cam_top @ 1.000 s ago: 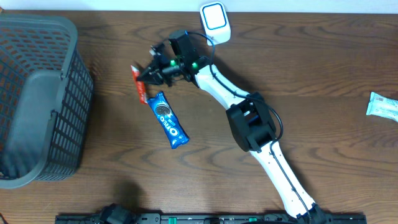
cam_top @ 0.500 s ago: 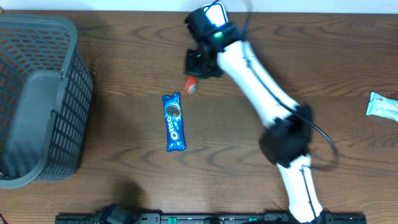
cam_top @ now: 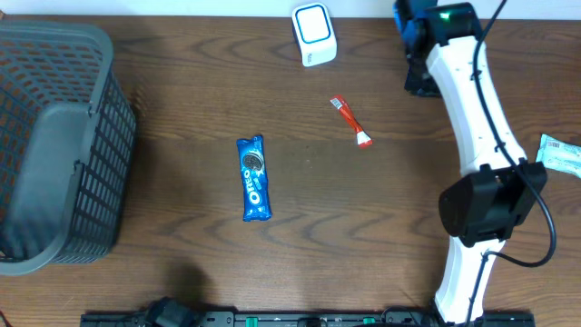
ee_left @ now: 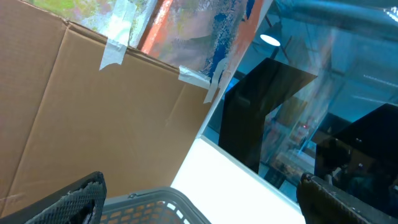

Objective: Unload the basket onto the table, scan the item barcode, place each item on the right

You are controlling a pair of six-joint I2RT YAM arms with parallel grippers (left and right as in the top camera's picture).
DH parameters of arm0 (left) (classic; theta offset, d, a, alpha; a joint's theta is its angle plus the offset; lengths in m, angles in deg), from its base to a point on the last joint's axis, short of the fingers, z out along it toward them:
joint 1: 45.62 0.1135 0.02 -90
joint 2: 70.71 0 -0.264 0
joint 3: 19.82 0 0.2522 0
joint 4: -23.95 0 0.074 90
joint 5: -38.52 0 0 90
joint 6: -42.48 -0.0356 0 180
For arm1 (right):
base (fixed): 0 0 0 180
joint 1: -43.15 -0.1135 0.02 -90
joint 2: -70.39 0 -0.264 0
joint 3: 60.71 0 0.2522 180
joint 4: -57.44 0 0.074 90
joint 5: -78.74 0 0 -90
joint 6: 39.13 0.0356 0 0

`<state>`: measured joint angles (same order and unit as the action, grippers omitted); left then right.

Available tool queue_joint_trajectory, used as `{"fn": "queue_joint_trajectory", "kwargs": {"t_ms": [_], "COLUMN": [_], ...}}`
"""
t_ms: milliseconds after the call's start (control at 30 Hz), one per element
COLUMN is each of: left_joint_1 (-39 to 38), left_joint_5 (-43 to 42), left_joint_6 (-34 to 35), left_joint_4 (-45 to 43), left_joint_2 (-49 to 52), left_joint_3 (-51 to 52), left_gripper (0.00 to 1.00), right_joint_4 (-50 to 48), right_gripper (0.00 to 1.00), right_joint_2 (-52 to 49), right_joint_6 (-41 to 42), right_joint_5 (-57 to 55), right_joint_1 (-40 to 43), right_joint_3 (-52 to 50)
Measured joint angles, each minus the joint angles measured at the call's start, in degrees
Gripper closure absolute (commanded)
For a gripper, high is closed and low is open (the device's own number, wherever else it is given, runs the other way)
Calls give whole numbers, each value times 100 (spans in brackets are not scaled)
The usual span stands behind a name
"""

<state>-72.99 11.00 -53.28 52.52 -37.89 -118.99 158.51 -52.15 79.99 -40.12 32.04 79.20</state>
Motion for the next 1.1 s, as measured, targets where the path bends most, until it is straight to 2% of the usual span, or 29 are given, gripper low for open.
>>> {"fn": "queue_joint_trajectory", "kwargs": {"t_ms": [200, 400, 700, 967, 1033, 1100], "left_joint_1": [0, 0, 0, 0, 0, 0], "left_joint_5": [0, 0, 0, 0, 0, 0], "left_joint_6": [-2, 0, 0, 0, 0, 0], "left_joint_4": [-4, -2, -2, -2, -4, -2], "left_joint_2": [0, 0, 0, 0, 0, 0], "left_joint_3": [0, 0, 0, 0, 0, 0], "left_gripper": [2, 2, 2, 2, 2, 2], "right_joint_4": [-826, -1366, -2682, -3845, -4205, -4382], "right_gripper": [1, 3, 1, 1, 12, 17], "right_joint_2": [-9, -9, -9, -9, -9, -9], "right_joint_6": [-2179, -3126, -3416, -3237, -3211, -3176], "right_joint_5": [2756, 3718, 3735, 2927, 2813, 2756], "right_joint_1": [120, -72, -669, -807, -798, -798], "right_joint_3": [-452, -1373, -2317, -3077, -3261, -3370]}}
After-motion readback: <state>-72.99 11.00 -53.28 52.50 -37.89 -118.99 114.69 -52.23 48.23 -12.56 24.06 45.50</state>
